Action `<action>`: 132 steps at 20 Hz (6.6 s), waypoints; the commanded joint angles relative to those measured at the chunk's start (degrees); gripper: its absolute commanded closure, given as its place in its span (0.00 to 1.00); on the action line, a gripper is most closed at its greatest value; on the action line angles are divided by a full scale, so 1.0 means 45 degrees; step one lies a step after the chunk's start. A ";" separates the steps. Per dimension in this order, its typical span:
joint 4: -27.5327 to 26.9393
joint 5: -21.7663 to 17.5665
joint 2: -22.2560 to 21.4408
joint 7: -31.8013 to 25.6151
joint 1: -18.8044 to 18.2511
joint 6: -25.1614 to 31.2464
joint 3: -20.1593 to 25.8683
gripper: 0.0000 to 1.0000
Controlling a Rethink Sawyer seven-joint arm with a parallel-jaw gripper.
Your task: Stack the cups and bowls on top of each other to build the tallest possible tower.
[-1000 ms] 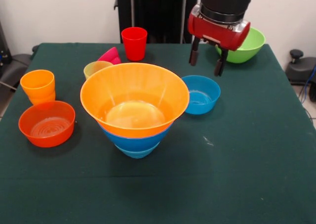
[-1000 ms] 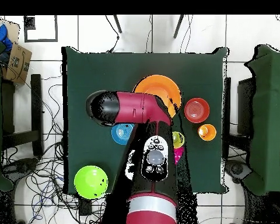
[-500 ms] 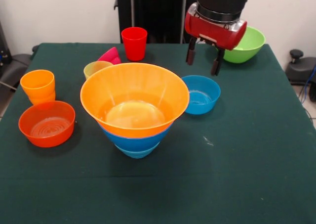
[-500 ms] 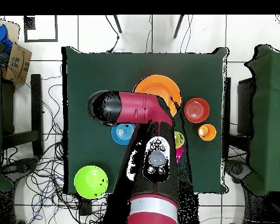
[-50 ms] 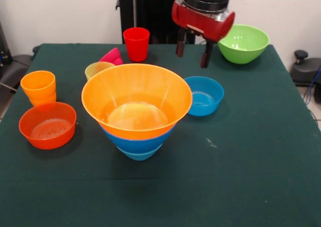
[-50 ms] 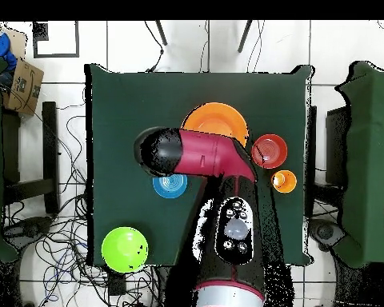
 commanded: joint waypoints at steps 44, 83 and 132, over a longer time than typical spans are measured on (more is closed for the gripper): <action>0.6292 -0.1702 -0.2395 -0.2027 -0.3126 -0.2580 0.2651 0.00; 0.7022 -0.4987 0.0036 0.0529 -0.3657 -0.6298 0.2573 0.00; 0.9110 -0.5903 -0.0182 0.0456 -0.4277 -0.7237 0.1598 0.00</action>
